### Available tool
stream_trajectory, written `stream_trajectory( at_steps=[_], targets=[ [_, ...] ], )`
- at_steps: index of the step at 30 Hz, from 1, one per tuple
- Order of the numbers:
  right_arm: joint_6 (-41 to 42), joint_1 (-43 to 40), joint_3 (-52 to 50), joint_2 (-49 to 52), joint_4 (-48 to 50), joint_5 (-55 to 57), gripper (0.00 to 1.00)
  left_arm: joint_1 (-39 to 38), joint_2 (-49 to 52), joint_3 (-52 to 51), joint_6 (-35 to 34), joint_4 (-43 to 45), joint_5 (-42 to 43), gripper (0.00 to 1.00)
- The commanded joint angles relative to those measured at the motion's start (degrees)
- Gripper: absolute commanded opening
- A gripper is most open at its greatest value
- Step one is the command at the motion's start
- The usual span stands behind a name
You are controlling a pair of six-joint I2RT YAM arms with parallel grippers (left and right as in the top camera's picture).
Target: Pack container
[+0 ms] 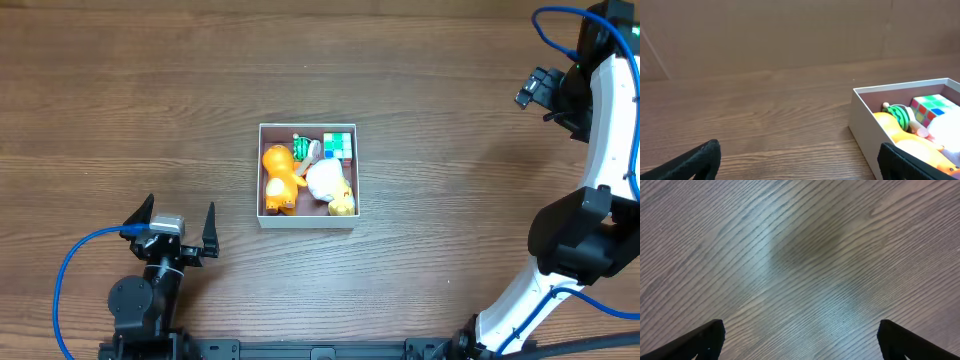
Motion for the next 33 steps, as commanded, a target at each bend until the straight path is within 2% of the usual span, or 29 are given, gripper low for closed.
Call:
stream_trajectory(
  at_steps=[1, 28, 30, 33],
  targets=[
    [0.2, -0.1, 0.0, -0.9, 0.2, 0.6, 1.00, 0.3, -0.6, -0.4, 1.3, 0.4, 0.5, 1.00],
    [0.2, -0.2, 0.0, -1.0, 0.3, 2.5, 1.00, 0.3, -0.6, -0.4, 1.3, 0.4, 0.5, 1.00],
    [0.2, 0.2, 0.0, -2.4, 0.7, 2.5, 1.00, 0.3, -0.6, -0.4, 1.2, 0.4, 0.5, 1.00],
    [0.0, 0.8, -0.8, -9.7, 7.3, 2.5, 1.00, 0.3, -0.6, -0.4, 1.3, 0.4, 0.5, 1.00]
  ],
)
